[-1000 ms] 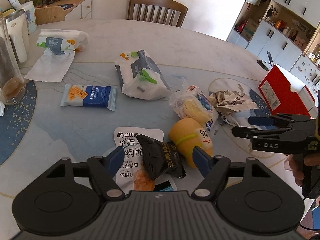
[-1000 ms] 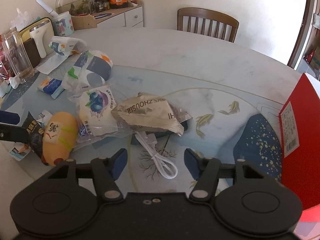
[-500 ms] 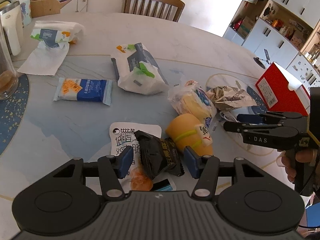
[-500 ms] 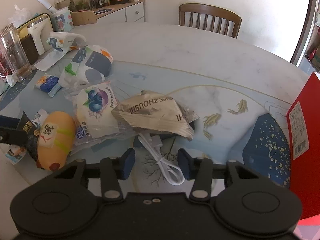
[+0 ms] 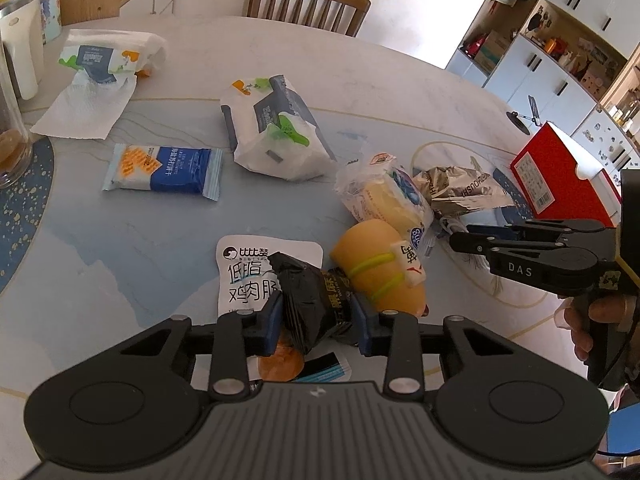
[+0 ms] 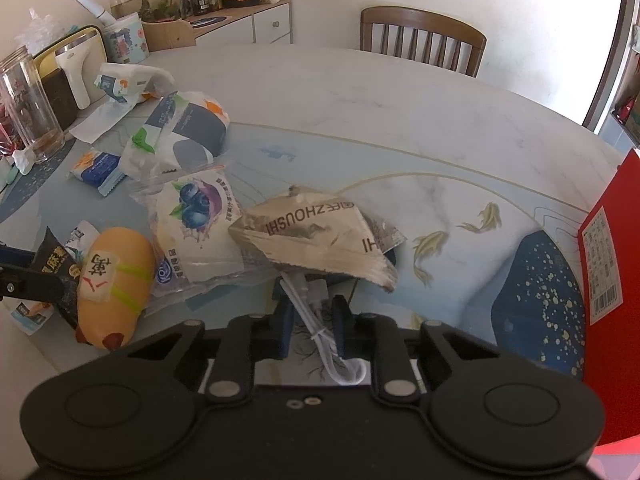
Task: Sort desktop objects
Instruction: 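Lift the black packet and white cable and carry both toward the shoebox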
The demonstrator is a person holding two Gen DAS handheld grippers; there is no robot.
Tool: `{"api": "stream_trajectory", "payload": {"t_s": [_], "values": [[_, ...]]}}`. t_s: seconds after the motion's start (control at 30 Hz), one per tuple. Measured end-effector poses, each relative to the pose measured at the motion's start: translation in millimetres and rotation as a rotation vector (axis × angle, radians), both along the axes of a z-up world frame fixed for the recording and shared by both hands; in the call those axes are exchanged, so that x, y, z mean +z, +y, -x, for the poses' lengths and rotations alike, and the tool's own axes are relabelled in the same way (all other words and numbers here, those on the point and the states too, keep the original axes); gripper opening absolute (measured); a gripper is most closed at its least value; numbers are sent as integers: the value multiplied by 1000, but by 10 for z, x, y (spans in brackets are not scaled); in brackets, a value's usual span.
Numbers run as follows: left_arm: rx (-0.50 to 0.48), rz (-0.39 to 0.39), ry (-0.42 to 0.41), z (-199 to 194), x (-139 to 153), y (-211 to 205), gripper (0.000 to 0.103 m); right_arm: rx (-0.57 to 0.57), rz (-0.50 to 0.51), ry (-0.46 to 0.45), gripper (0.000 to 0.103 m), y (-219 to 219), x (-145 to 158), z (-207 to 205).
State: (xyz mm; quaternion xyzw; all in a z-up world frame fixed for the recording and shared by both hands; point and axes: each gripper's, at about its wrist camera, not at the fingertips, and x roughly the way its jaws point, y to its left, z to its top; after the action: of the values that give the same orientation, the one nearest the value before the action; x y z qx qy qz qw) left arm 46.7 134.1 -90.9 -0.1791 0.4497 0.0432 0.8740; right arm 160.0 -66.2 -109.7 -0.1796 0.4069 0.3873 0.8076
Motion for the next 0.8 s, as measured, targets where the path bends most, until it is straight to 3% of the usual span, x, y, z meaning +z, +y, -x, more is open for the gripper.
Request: {"api": "stream_trajectory", "payload": {"t_s": [0.8], "values": [[21,59,-37,260,124,-35,29,-43,-23,107,15,-402,167,301]]}}
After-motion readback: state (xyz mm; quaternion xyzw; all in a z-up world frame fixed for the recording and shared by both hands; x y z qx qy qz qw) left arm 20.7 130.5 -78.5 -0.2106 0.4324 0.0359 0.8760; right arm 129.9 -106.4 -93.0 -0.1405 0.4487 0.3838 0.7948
